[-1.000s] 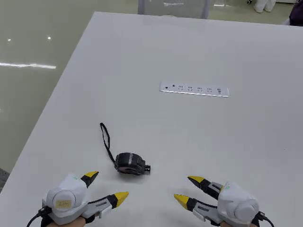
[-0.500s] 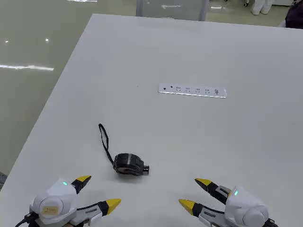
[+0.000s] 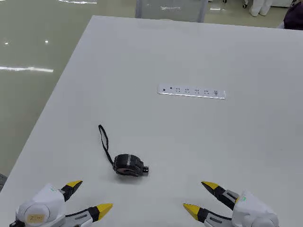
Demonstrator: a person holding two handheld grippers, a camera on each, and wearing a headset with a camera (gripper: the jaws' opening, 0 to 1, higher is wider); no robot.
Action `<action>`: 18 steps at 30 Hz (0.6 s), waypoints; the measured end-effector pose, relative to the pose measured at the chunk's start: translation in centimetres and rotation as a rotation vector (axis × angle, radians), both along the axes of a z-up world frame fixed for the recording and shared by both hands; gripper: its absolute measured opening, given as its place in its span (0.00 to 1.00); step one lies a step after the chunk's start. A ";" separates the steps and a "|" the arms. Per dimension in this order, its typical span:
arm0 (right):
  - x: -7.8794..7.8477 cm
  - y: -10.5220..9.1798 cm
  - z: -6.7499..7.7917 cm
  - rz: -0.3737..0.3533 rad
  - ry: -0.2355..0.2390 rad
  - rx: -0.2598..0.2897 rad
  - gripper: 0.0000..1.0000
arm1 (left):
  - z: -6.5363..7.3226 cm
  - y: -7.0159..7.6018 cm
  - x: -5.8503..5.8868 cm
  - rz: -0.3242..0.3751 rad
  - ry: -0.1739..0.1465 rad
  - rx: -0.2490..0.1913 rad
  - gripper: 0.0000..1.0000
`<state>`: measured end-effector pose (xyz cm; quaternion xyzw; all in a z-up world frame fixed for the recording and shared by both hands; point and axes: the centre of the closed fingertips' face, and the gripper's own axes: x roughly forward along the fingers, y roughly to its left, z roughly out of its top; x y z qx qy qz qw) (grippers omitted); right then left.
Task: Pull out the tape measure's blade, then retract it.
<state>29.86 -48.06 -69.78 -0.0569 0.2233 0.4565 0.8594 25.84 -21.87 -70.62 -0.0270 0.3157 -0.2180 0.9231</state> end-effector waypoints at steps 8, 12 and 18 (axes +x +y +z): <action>-0.4 -0.7 0.4 -0.012 -0.008 0.000 0.53 | 0.2 0.7 -0.9 0.020 -0.003 -0.008 0.70; -0.8 -1.0 0.6 -0.016 -0.008 -0.001 0.54 | 0.4 1.2 -1.4 0.036 -0.005 -0.014 0.70; -1.3 -1.3 0.6 -0.026 -0.003 0.000 0.55 | 0.3 1.7 -2.1 0.049 -0.001 -0.017 0.70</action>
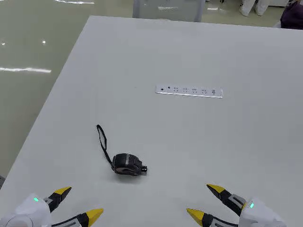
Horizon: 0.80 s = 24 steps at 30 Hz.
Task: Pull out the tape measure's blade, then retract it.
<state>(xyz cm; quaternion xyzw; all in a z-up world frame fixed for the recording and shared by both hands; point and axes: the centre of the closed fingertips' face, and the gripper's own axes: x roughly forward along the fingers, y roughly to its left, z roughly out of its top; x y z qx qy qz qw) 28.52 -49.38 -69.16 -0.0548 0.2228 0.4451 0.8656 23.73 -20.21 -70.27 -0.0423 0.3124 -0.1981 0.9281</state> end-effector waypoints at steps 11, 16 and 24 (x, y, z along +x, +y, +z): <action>-0.5 -1.0 0.1 -0.028 -0.001 0.003 0.55 | -0.1 0.1 -0.6 0.013 0.000 -0.010 0.70; -0.6 -1.1 0.0 -0.033 0.000 0.001 0.55 | -0.2 0.0 -0.7 0.013 0.000 -0.014 0.70; -0.8 -0.8 0.0 -0.035 0.006 0.010 0.55 | -0.1 -0.1 -0.8 0.022 -0.001 -0.024 0.70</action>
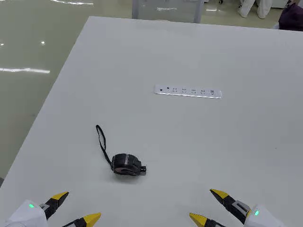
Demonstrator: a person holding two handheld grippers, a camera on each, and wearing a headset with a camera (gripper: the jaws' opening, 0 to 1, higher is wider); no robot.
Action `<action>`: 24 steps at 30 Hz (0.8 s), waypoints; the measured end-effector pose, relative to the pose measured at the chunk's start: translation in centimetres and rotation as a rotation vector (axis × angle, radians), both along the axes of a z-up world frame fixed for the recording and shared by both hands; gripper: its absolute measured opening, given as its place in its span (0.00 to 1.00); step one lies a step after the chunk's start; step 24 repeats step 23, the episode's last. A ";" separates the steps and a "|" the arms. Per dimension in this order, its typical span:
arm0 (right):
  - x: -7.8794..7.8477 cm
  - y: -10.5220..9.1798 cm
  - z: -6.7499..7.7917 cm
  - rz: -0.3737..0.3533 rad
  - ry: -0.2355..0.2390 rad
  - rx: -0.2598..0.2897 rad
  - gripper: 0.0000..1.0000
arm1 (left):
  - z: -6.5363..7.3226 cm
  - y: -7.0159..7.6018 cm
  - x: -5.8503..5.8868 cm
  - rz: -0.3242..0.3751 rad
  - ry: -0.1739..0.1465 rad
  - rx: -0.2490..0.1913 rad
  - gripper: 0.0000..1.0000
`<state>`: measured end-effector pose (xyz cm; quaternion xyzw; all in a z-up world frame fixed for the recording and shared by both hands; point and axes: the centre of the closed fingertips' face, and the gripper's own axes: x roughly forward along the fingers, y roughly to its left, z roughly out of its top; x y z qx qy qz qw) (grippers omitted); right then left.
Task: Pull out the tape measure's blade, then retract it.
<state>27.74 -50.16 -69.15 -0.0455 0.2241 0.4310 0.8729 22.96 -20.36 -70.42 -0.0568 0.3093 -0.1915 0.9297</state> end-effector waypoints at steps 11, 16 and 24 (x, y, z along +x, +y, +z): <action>0.0 -0.1 0.4 -0.005 -0.008 0.003 0.55 | 0.1 0.0 0.0 0.000 -0.009 0.000 0.70; -0.2 -0.1 0.4 -0.005 -0.009 0.001 0.55 | 0.3 -0.2 0.0 0.001 -0.013 -0.002 0.70; -0.2 -0.2 0.6 -0.009 -0.012 0.003 0.55 | 0.6 -0.5 0.0 -0.003 -0.015 -0.005 0.70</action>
